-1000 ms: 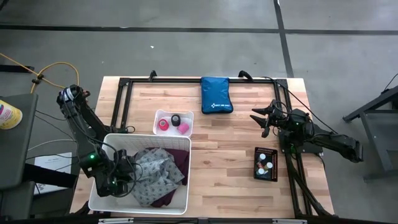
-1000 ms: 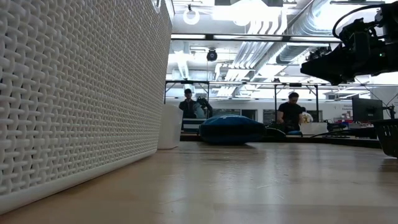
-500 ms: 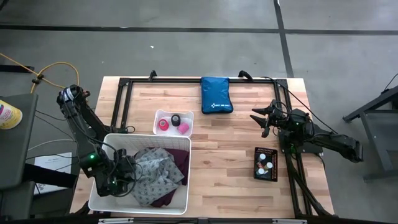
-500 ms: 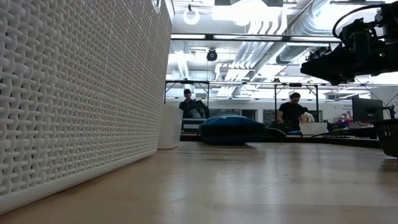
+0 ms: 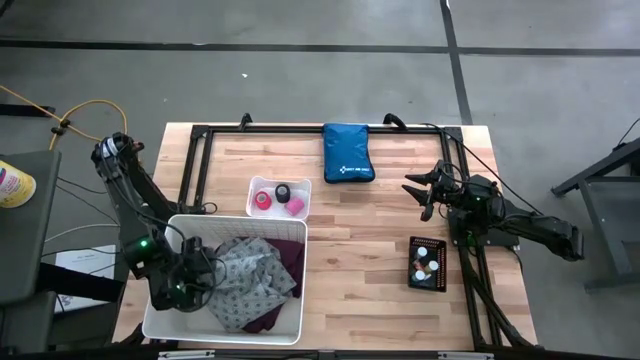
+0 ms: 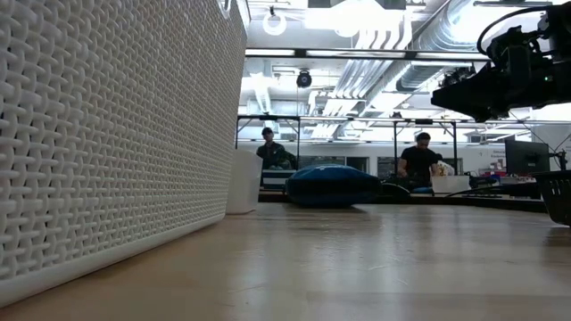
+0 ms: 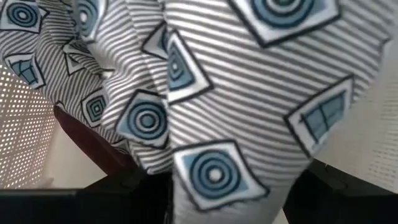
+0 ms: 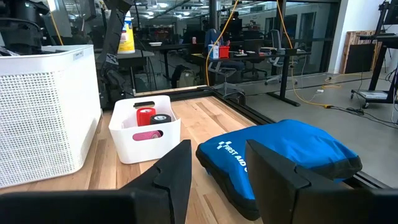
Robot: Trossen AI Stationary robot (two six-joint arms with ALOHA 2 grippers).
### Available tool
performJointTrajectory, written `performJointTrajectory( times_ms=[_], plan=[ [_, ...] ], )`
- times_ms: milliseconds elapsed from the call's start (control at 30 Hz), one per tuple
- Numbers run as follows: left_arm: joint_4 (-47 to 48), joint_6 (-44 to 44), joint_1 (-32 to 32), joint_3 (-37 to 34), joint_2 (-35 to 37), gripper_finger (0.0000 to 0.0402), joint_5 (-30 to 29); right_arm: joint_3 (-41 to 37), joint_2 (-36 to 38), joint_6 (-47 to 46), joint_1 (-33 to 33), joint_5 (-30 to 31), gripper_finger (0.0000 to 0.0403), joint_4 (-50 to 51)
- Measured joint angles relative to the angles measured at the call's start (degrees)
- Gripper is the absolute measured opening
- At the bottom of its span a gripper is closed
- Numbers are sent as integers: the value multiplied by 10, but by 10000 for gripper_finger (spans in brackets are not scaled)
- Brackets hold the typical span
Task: Pick & place medical supplies in basket/bin
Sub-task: Put the gray patient gown into the white laundry organizer
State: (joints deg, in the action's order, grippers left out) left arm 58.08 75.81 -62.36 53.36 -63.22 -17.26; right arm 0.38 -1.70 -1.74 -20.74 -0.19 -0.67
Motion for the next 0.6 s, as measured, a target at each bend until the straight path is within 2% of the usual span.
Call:
performJointTrajectory(
  times_ms=[600],
  plan=[
    [-23,-41,-2,0,110,239,-15,0,0,0,0,0,138,0]
  ],
)
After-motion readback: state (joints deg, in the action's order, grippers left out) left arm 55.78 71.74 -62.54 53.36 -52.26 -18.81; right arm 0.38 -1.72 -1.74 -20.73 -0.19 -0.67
